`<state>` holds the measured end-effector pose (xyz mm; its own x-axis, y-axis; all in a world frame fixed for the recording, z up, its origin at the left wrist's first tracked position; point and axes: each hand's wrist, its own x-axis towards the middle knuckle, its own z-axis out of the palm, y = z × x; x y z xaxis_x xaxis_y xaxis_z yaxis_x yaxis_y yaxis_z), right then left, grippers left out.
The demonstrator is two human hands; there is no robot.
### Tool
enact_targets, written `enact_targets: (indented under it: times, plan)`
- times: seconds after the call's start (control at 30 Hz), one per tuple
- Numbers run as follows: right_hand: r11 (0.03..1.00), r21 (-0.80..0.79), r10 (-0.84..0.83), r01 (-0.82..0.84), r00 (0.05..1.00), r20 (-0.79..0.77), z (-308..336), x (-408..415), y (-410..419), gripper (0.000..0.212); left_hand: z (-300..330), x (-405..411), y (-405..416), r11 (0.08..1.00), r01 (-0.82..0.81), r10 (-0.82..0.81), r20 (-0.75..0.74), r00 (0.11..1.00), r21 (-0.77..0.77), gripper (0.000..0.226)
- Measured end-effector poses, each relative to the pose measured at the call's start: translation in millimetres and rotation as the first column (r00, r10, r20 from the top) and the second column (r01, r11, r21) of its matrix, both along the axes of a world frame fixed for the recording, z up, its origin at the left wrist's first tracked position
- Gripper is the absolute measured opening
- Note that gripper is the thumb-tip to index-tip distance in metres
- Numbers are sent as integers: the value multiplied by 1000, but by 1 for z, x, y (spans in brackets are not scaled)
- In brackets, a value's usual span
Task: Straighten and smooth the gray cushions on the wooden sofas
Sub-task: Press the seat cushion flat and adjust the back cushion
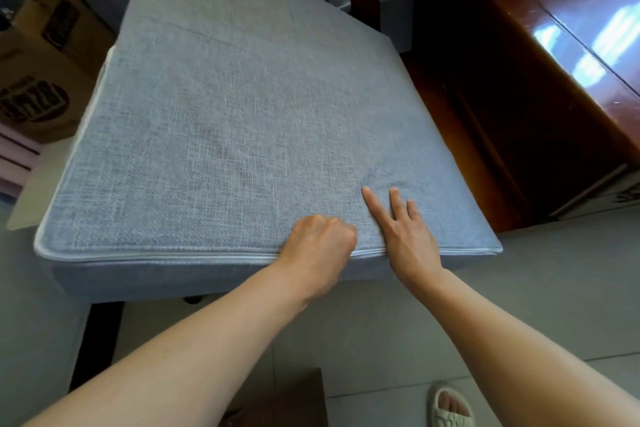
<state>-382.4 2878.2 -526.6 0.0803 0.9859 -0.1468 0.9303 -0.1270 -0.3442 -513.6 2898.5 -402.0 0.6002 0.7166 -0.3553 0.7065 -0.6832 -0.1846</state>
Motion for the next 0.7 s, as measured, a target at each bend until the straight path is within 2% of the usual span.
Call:
enact_targets:
  times: [0.07, 0.17, 0.33, 0.43, 0.53, 0.7]
  plan:
    - [1000, -1, -3, 3, 1000, 11, -1, 1, 10, 95, -2, -5, 10, 1000, -9, 8, 66, 998, 21, 21]
    - [999, 48, -7, 7, 1000, 12, -5, 1, 34, 98, -8, -11, 32, 998, -13, 6, 126, 992, 56, 23]
    - [998, 67, -8, 8, 1000, 6, -10, 0, 57, 96, -9, -14, 64, 984, 131, -139, 66, 988, 117, 13]
    - [999, 33, 13, -13, 1000, 7, -12, 2, 60, 93, -18, -17, 68, 977, 156, -158, 6, 987, 144, 42]
    - [1000, 6, 25, -26, 999, 21, -7, 4, 61, 92, -26, -15, 68, 981, 127, -102, -165, 981, 144, 72]
    - [988, -97, 126, -120, 990, 57, 9, 13, 60, 105, -17, -9, 66, 996, 56, -38, -236, 971, 68, 84]
